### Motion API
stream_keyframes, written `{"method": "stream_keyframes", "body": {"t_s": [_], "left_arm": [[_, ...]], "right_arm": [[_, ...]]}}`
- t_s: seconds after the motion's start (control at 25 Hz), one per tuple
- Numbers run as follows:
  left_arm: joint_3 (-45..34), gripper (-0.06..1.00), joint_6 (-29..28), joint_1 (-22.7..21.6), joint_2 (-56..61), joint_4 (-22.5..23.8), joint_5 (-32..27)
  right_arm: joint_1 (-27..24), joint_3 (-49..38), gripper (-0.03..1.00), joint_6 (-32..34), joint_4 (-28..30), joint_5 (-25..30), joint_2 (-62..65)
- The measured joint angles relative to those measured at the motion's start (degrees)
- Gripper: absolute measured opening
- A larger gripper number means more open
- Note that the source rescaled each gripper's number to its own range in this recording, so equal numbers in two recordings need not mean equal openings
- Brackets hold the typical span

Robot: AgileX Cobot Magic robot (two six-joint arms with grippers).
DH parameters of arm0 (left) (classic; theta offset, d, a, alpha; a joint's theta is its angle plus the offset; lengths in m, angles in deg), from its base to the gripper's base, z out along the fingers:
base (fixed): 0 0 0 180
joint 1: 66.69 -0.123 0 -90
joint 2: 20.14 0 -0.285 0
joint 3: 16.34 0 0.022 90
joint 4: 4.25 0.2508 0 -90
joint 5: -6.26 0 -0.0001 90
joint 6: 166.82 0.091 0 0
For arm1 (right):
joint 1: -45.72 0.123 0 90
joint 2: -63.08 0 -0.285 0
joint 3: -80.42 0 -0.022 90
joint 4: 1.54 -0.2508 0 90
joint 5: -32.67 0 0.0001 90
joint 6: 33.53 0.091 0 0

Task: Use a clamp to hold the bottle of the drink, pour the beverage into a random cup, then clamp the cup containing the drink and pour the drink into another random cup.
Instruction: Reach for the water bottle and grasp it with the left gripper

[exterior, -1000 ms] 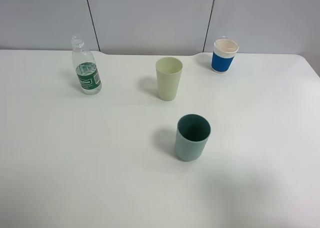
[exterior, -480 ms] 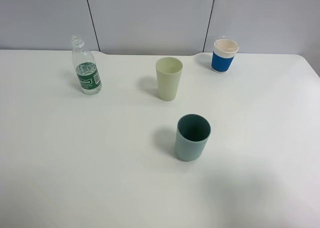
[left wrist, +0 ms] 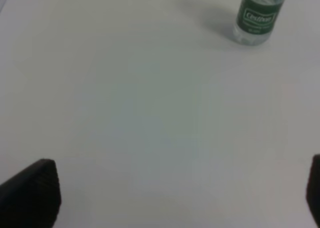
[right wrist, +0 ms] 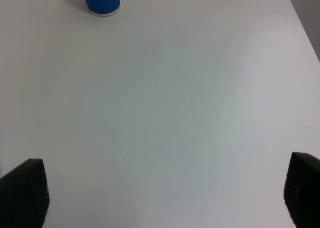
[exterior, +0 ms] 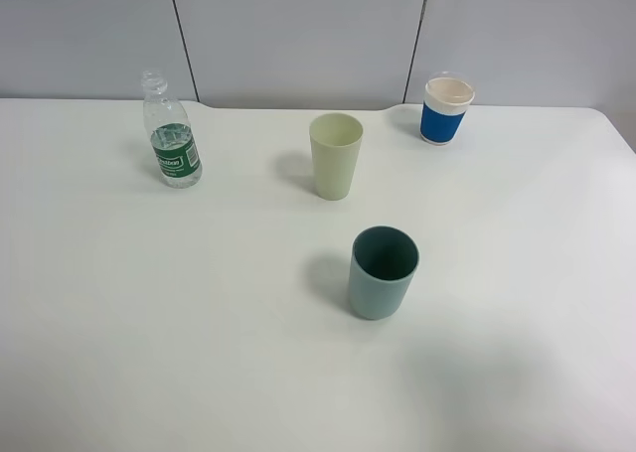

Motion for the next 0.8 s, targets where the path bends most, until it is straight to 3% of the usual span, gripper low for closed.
{"method": "stream_keyframes", "body": {"t_s": [0.8], "left_arm": [[0.0, 1.00, 0.0, 0.0, 0.0, 0.0, 0.0]], "right_arm": [[0.0, 0.0, 0.83, 0.0, 0.0, 0.0, 0.0]]}}
